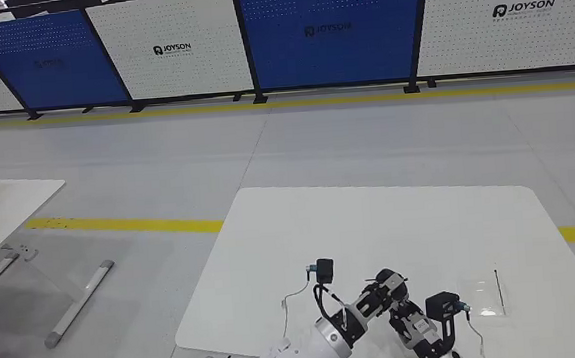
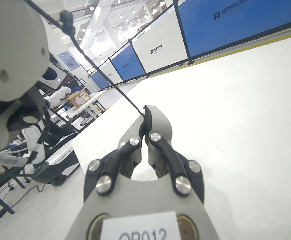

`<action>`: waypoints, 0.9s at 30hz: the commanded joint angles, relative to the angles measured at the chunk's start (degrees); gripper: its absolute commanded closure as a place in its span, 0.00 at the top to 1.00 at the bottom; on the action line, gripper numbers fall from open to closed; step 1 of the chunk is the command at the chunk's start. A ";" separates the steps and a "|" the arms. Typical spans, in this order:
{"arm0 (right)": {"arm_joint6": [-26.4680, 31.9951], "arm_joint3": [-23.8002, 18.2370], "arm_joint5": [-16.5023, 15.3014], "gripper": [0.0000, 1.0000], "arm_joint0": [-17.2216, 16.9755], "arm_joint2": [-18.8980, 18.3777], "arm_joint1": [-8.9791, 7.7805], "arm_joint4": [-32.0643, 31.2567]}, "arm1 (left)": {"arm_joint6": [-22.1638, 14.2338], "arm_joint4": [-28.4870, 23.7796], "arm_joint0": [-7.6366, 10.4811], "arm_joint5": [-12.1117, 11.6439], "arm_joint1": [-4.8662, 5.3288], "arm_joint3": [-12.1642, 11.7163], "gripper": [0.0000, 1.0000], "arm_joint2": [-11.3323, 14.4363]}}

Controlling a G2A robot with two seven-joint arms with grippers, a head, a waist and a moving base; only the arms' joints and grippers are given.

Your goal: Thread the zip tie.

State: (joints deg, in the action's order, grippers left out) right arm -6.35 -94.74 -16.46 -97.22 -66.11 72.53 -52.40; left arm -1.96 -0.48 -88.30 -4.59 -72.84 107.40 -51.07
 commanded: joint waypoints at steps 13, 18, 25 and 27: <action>-4.02 -1.70 0.48 1.00 -1.87 -3.05 -0.20 4.08 | 5.18 -0.67 0.16 1.85 -0.21 -2.59 0.00 -1.95; -6.77 -4.55 -0.05 1.00 -4.56 -7.19 -0.66 6.40 | 6.84 -1.78 -0.42 2.29 -0.06 -3.90 0.00 -4.19; -12.19 -7.91 -1.79 1.00 -9.07 -14.22 -1.17 11.62 | 8.88 -3.13 -1.74 2.62 0.10 -5.17 0.00 -6.68; -13.51 -8.57 -2.27 1.00 -10.11 -16.23 -1.25 13.80 | 9.25 -3.53 -1.98 2.85 0.11 -5.67 0.00 -7.16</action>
State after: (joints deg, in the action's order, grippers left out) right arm -19.30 -103.08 -18.58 -106.92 -81.40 71.30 -39.68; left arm 7.12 -3.85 -90.19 -1.84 -72.73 101.97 -58.03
